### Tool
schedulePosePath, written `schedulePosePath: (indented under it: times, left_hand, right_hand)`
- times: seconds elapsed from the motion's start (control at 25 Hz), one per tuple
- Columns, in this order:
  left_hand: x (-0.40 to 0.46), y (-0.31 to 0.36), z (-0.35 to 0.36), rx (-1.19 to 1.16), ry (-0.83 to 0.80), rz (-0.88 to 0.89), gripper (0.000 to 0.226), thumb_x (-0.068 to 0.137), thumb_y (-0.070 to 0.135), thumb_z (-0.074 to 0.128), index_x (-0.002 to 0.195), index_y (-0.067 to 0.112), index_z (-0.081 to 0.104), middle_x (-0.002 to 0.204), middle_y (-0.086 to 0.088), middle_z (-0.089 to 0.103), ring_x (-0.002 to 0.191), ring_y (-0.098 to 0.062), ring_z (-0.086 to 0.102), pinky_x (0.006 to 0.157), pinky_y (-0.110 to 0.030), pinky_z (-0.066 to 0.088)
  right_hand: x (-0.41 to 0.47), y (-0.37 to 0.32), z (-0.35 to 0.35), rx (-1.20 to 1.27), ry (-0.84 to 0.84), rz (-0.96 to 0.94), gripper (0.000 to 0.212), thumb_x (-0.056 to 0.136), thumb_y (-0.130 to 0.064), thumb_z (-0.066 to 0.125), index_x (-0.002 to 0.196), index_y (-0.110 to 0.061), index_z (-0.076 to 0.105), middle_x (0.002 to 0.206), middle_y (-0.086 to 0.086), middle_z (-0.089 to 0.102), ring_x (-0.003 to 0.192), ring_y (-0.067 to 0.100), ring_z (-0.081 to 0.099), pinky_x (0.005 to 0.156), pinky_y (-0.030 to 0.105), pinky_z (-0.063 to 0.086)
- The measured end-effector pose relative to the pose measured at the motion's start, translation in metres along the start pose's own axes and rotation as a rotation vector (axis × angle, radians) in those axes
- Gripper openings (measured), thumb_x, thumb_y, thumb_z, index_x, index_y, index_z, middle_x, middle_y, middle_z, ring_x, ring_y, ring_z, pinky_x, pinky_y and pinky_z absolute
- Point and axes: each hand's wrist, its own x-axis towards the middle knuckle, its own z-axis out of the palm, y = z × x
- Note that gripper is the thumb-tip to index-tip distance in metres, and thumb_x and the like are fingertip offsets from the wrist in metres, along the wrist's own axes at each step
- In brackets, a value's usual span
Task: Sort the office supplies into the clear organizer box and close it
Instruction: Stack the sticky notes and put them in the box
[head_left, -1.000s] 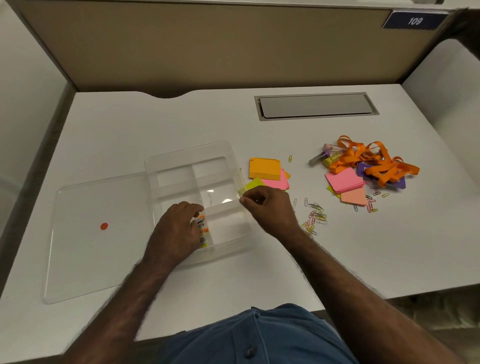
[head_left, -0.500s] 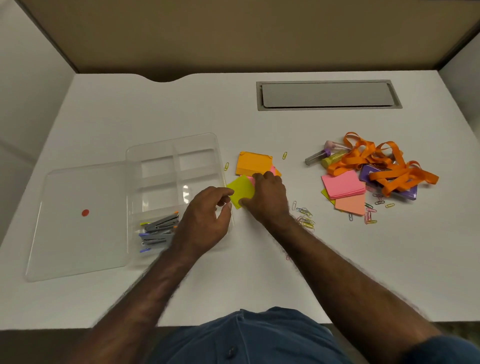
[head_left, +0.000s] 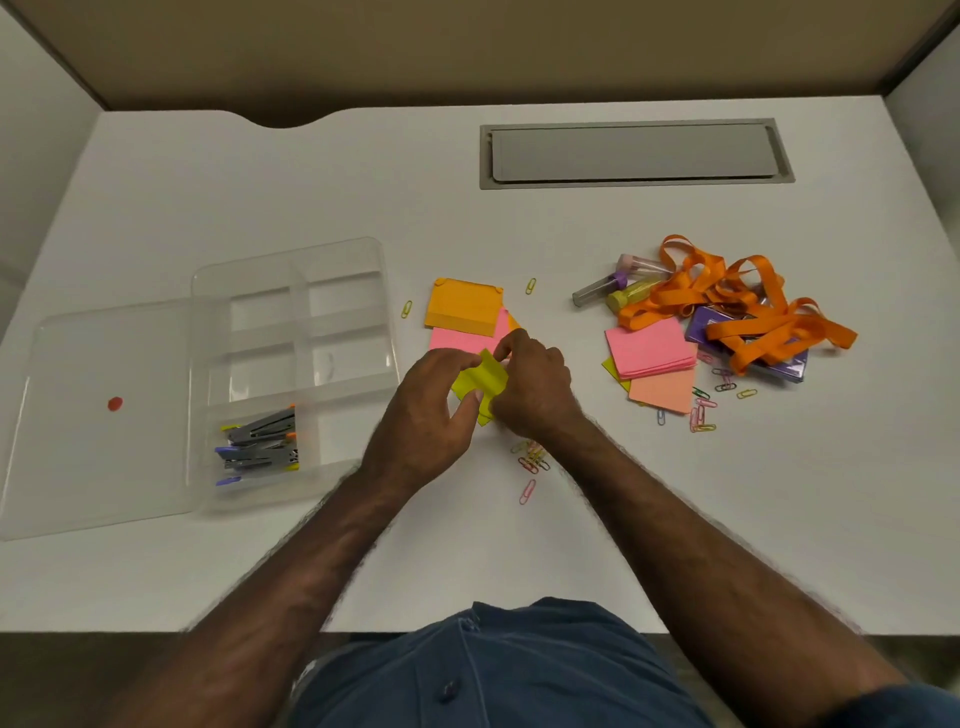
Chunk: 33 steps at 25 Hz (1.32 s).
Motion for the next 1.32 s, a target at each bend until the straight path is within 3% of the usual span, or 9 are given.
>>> schedulePosePath:
  times: [0.2, 0.28, 0.4, 0.56, 0.72, 0.88, 1.0, 1.2, 1.32]
  left_hand:
    - [0.007, 0.002, 0.028, 0.07, -0.087, -0.08, 0.048, 0.1, -0.002, 0.054, 0.148, 0.0, 0.049, 0.15, -0.019, 0.054, 0.141, -0.034, 0.05, 0.119, -0.026, 0.029]
    - [0.01, 0.0, 0.031, 0.029, -0.151, -0.12, 0.047, 0.101, 0.001, 0.054, 0.147, 0.006, 0.052, 0.145, -0.015, 0.059, 0.133, -0.032, 0.055, 0.113, -0.024, 0.035]
    - [0.012, -0.004, 0.03, -0.084, -0.125, -0.228, 0.029, 0.103, 0.015, 0.056, 0.131, 0.017, 0.064, 0.118, -0.005, 0.071, 0.104, -0.024, 0.065, 0.087, -0.03, 0.051]
    - [0.01, -0.005, 0.032, -0.264, -0.052, -0.435, 0.029, 0.104, 0.02, 0.058, 0.133, 0.016, 0.061, 0.122, -0.007, 0.071, 0.109, -0.027, 0.067, 0.09, -0.049, 0.06]
    - [0.004, 0.001, 0.035, -0.576, 0.023, -0.625, 0.034, 0.104, 0.011, 0.058, 0.137, 0.017, 0.055, 0.131, -0.011, 0.066, 0.114, -0.034, 0.068, 0.083, -0.049, 0.065]
    - [-0.002, 0.005, 0.041, -0.709, 0.055, -0.734, 0.032, 0.103, 0.006, 0.057, 0.134, 0.014, 0.056, 0.132, -0.013, 0.067, 0.111, -0.036, 0.071, 0.083, -0.051, 0.065]
    - [-0.005, 0.007, 0.043, -0.745, 0.064, -0.79, 0.029, 0.104, 0.007, 0.056, 0.132, 0.013, 0.057, 0.13, -0.011, 0.068, 0.105, -0.031, 0.074, 0.083, -0.05, 0.065]
    - [-0.005, 0.009, 0.042, -0.774, 0.074, -0.834, 0.025, 0.104, 0.006, 0.054, 0.128, 0.012, 0.058, 0.128, -0.012, 0.069, 0.105, -0.032, 0.073, 0.082, -0.046, 0.066]
    - [-0.001, 0.011, 0.04, -0.77, 0.075, -0.839, 0.022, 0.104, 0.004, 0.053, 0.124, 0.012, 0.058, 0.129, -0.013, 0.067, 0.11, -0.036, 0.071, 0.079, -0.039, 0.066]
  right_hand:
    - [-0.014, 0.021, -0.014, 0.17, -0.099, -0.091, 0.024, 0.077, -0.02, 0.082, 0.093, -0.021, 0.063, 0.083, -0.006, 0.064, 0.079, 0.018, 0.06, 0.068, 0.035, 0.051]
    - [-0.017, 0.023, -0.024, 0.228, -0.122, -0.11, 0.022, 0.078, -0.022, 0.085, 0.093, -0.018, 0.069, 0.083, -0.003, 0.068, 0.077, 0.016, 0.063, 0.072, 0.038, 0.056]
    - [-0.015, 0.023, -0.045, 0.353, -0.115, -0.183, 0.02, 0.081, -0.033, 0.087, 0.091, -0.02, 0.076, 0.082, -0.006, 0.072, 0.073, 0.008, 0.062, 0.069, 0.035, 0.053]
    - [0.007, 0.013, -0.064, 0.455, -0.079, -0.245, 0.031, 0.09, -0.054, 0.075, 0.086, -0.023, 0.077, 0.076, -0.013, 0.073, 0.07, -0.001, 0.062, 0.068, 0.026, 0.048]
    - [0.051, -0.005, -0.062, 0.325, 0.089, -0.24, 0.028, 0.093, -0.048, 0.073, 0.1, -0.021, 0.075, 0.087, -0.005, 0.071, 0.08, 0.009, 0.064, 0.072, 0.029, 0.05]
    - [0.091, -0.019, -0.048, 0.012, 0.072, -0.229, 0.064, 0.085, -0.05, 0.079, 0.138, -0.02, 0.061, 0.13, 0.008, 0.064, 0.121, 0.026, 0.059, 0.1, 0.04, 0.049]
    - [0.101, -0.022, -0.038, -0.17, 0.079, -0.261, 0.074, 0.08, -0.047, 0.082, 0.143, -0.019, 0.058, 0.136, 0.011, 0.059, 0.127, 0.033, 0.051, 0.102, 0.045, 0.047]
    - [0.094, -0.006, -0.04, -0.07, 0.148, -0.189, 0.047, 0.083, -0.024, 0.074, 0.13, -0.017, 0.069, 0.123, 0.012, 0.065, 0.116, 0.034, 0.058, 0.093, 0.043, 0.052]
    - [0.076, 0.017, -0.052, 0.053, 0.138, -0.158, 0.03, 0.094, -0.024, 0.066, 0.12, -0.01, 0.073, 0.114, 0.013, 0.072, 0.105, 0.031, 0.065, 0.088, 0.042, 0.055]
